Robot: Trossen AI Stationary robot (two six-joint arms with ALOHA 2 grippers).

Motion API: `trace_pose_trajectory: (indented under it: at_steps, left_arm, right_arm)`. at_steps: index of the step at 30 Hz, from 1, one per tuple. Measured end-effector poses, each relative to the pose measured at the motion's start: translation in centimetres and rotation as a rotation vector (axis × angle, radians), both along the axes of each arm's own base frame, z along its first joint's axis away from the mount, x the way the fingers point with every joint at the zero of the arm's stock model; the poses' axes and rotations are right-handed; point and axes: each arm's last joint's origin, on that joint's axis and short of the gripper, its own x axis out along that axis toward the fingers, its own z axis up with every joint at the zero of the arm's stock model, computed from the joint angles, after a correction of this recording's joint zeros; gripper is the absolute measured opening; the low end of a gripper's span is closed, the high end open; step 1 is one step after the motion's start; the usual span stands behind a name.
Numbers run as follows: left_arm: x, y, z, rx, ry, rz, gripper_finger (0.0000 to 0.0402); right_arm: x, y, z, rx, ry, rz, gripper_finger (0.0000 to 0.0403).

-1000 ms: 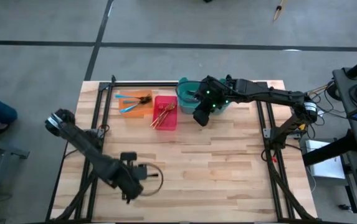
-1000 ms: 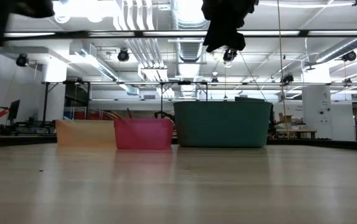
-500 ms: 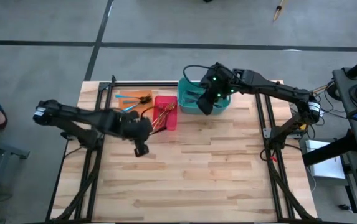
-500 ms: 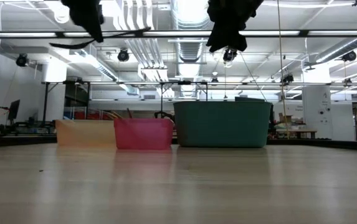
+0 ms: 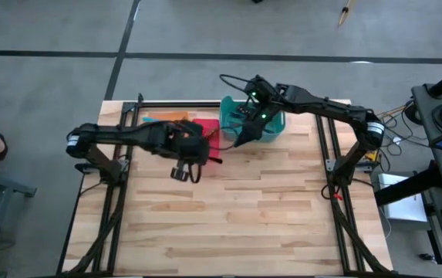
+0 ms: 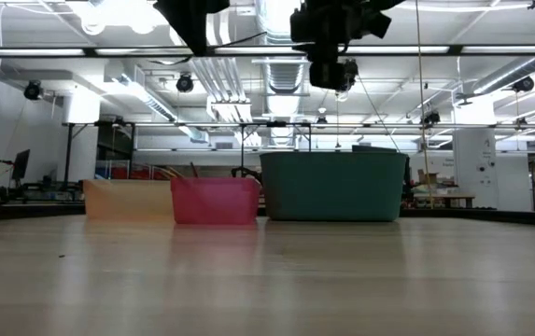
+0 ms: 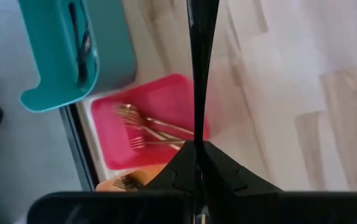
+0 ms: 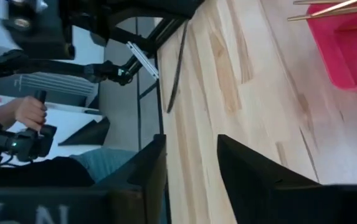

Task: Sort silverware by color (type)
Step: Put the black fork into the green bin

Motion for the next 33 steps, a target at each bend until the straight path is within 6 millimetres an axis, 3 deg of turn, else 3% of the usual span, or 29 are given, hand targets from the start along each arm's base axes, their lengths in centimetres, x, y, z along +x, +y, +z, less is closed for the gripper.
trace_pose_trajectory:
  at_steps: [8,14,23,29,33]
  left_arm:
    - [0.3,2.1,0.3,0.067,0.055,-0.094,0.0]
    - [0.3,5.2,0.4,0.091,0.05,-0.052,0.0]
    - [0.4,8.9,0.9,0.134,-0.021,0.001,0.0]
    - [0.5,9.9,1.1,0.146,-0.059,0.024,0.0]
    - [0.5,10.1,1.1,0.145,-0.064,0.036,0.0]
  right_arm:
    - [2.2,-0.2,-0.9,0.033,-0.035,-0.019,0.0178]
    - [4.3,-1.0,-1.0,0.041,-0.117,-0.09,0.0195]
    - [6.0,-2.4,-3.4,-0.021,-0.078,-0.232,0.0195]
    - [6.8,-2.8,-3.9,-0.058,-0.126,-0.254,0.0183]
    - [6.9,-3.1,-3.7,-0.098,-0.129,-0.331,0.015]
